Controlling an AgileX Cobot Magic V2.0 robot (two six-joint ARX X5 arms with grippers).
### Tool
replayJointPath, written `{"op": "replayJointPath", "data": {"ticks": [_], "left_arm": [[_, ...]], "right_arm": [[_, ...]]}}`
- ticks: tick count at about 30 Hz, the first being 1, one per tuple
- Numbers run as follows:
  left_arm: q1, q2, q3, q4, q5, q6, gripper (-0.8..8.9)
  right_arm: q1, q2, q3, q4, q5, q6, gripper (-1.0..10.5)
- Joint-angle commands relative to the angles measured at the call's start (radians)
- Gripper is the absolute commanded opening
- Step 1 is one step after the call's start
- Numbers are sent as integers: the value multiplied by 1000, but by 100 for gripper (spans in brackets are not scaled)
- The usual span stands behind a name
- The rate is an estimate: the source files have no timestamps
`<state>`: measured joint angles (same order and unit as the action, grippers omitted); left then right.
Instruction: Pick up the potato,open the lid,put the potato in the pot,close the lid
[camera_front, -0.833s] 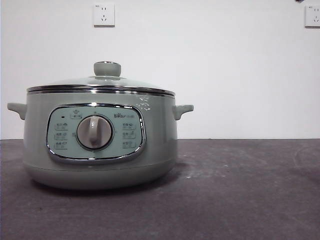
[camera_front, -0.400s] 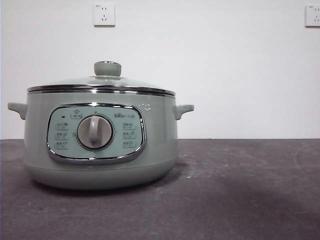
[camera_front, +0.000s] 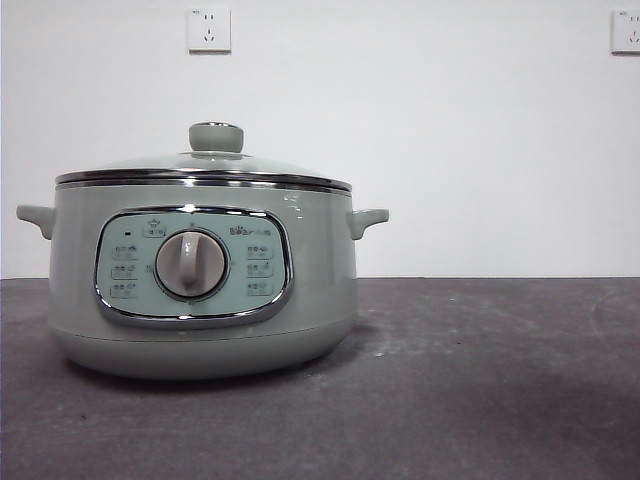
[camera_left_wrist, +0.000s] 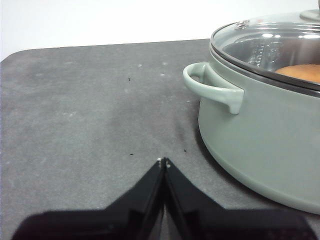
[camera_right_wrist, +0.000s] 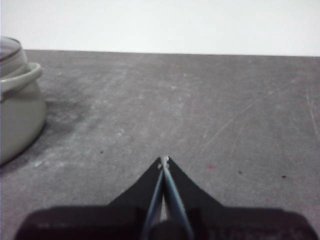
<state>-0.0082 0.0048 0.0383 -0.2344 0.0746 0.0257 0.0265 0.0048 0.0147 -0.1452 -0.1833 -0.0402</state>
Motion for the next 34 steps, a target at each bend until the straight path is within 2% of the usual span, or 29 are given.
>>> {"op": "replayJointPath", "data": {"ticks": [1,5,34], "left_arm": [[3,-3,-18,9,5,-3,-3],[3,-3,-18,9,5,-3,-4],[3,-3,-18,9,5,-3,-3]], "right_arm": [[1,-4,-10,1,-1,17,1],[1,-2,-9,-20,-1,87,1],[1,0,-9,-21,6,86,1]]}}
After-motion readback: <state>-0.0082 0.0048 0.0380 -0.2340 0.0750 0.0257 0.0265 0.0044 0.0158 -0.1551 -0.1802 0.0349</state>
